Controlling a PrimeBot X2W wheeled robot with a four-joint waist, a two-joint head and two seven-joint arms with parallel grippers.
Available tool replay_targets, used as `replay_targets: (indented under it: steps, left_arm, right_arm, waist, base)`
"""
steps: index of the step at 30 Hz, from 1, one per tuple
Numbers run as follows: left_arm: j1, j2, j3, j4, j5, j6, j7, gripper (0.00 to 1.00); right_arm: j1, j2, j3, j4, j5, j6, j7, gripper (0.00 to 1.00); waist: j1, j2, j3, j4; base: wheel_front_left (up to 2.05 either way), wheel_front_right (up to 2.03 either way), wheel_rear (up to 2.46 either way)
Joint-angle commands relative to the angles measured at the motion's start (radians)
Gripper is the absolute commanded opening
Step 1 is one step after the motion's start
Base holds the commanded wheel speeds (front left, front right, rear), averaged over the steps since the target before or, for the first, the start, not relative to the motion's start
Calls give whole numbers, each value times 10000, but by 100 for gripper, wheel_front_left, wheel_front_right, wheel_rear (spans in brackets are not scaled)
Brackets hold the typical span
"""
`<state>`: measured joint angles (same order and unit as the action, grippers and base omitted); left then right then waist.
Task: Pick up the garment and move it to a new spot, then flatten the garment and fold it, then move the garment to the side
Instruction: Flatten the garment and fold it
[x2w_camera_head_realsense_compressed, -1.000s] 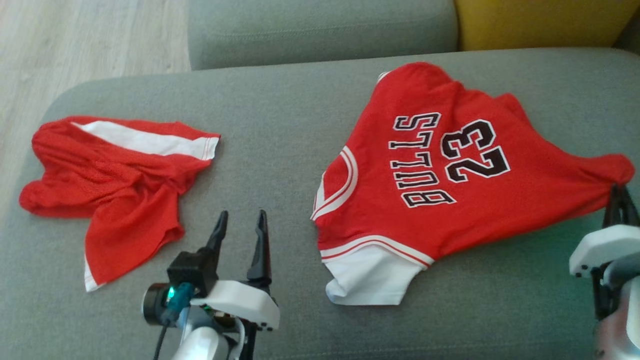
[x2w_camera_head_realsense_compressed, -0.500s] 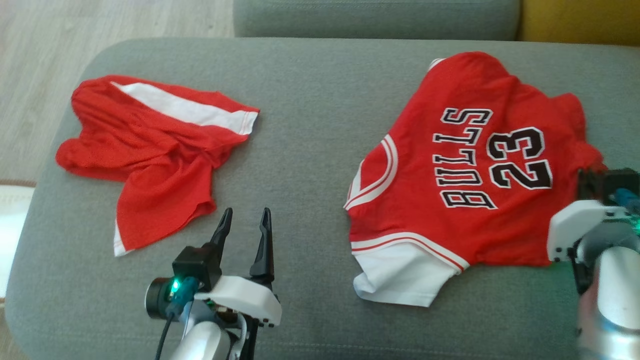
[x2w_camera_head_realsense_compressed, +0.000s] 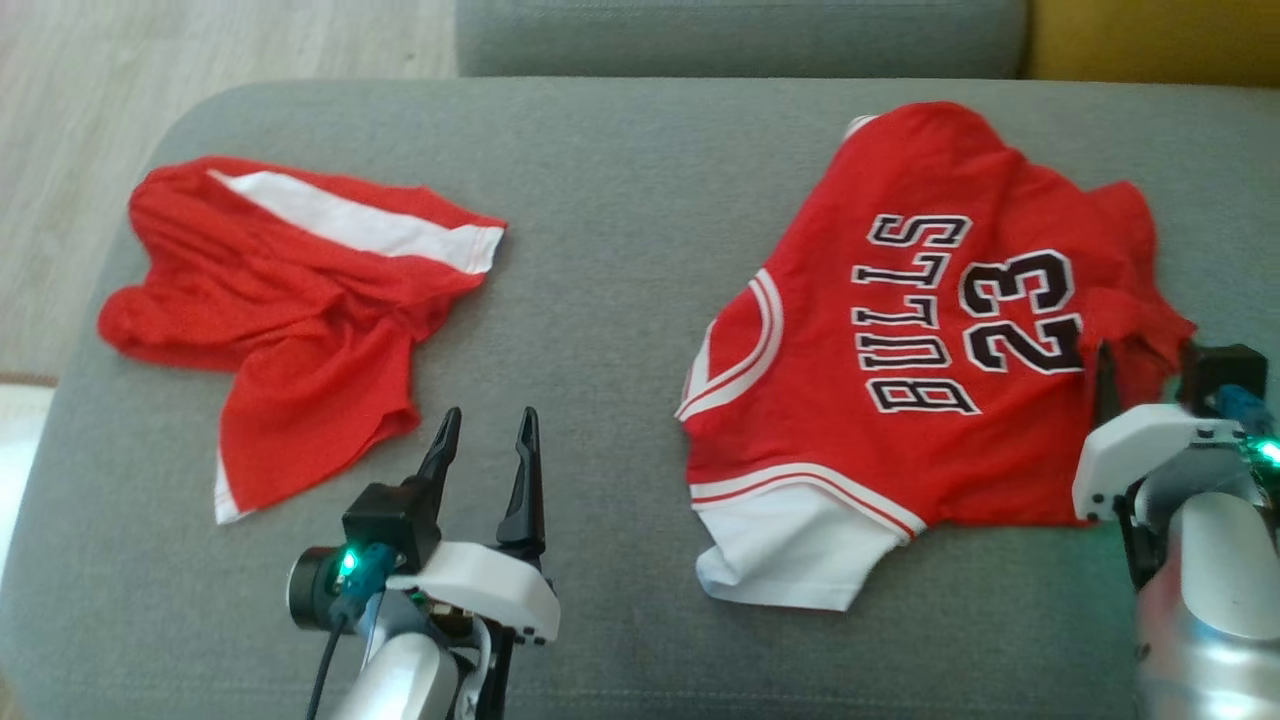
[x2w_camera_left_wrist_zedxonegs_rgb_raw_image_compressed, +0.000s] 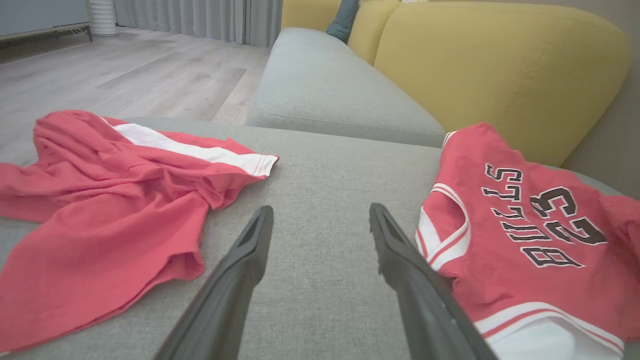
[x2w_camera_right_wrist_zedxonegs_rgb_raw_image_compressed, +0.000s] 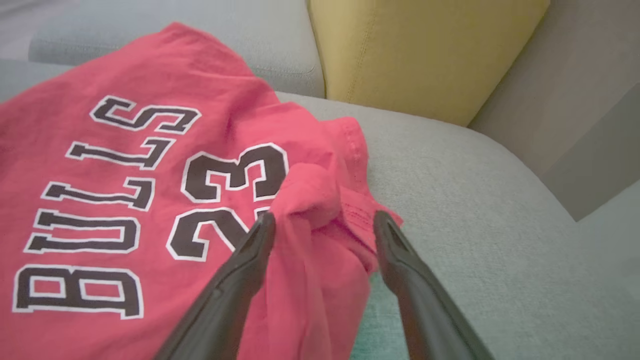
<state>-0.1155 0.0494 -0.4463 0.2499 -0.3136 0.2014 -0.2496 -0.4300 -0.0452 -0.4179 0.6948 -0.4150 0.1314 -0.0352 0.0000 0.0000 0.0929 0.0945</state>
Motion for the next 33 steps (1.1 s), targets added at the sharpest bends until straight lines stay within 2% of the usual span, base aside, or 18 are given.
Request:
replay_targets:
  steps: [1, 8, 18, 27, 33]
  left_arm:
    - [-383, 9, 317, -348, 23, -1, -122, 100]
    - [-261, 9, 360, -540, -92, 31, -122, 100]
    - [137, 9, -76, -650, -525, 64, -122, 100]
    - [160, 9, -471, -563, -803, 71, -122, 100]
    - [27, 9, -1506, 378, -1288, -495, 61, 100]
  right_arm:
    - [-329, -51, 425, -344, 461, -7, -418, 100]
    - [320, -51, 1328, -936, 2278, -7, -1323, 100]
    - [2638, -51, 2231, -3524, 4741, -7, -1875, 100]
    - [3228, -51, 2434, -4489, 5044, -7, -1534, 100]
    - [3256, -51, 2389, -4720, 5041, -7, -1411, 100]
  waist:
    - [0, 0, -183, -293]
    - [0, 0, -524, -804]
    - [0, 0, -924, -1217]
    - [0, 0, -929, -1353]
    - [0, 0, -875, -1512]
  base:
    - [0, 0, 0]
    - [0, 0, 0]
    - [0, 0, 0]
    - [0, 0, 0]
    - [0, 0, 0]
